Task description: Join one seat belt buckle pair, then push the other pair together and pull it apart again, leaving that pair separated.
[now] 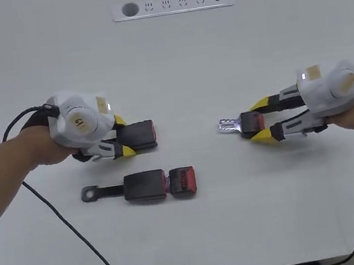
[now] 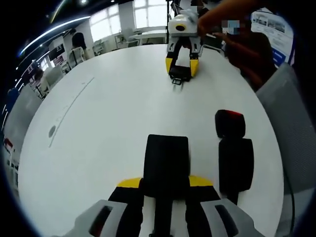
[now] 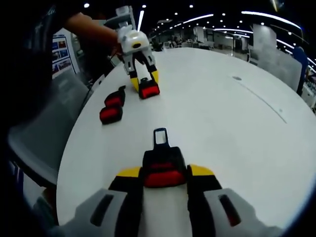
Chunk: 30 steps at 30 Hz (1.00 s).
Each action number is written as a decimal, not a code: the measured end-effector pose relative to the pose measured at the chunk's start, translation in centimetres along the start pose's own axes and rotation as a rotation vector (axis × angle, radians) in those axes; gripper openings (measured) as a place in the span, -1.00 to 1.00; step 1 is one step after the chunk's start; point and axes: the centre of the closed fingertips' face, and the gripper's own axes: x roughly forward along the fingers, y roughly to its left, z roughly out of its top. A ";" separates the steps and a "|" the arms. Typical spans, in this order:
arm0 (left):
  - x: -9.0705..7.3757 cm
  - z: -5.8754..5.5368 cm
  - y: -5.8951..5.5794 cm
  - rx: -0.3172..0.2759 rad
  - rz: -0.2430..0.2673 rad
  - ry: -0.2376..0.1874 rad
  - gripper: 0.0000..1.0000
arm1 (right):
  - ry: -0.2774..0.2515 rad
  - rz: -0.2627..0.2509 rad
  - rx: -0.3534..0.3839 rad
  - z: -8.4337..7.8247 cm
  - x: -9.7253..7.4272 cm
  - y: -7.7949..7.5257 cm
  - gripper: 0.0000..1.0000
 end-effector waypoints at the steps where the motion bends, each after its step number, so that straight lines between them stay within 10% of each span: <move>1: -0.1 0.1 0.0 0.001 -0.001 0.010 -0.33 | -0.001 0.001 -0.003 0.1 0.0 0.0 -0.30; 30: -1.7 0.2 0.2 -0.006 -0.011 0.070 -0.33 | -0.079 0.059 -0.012 4.9 4.5 0.4 -0.30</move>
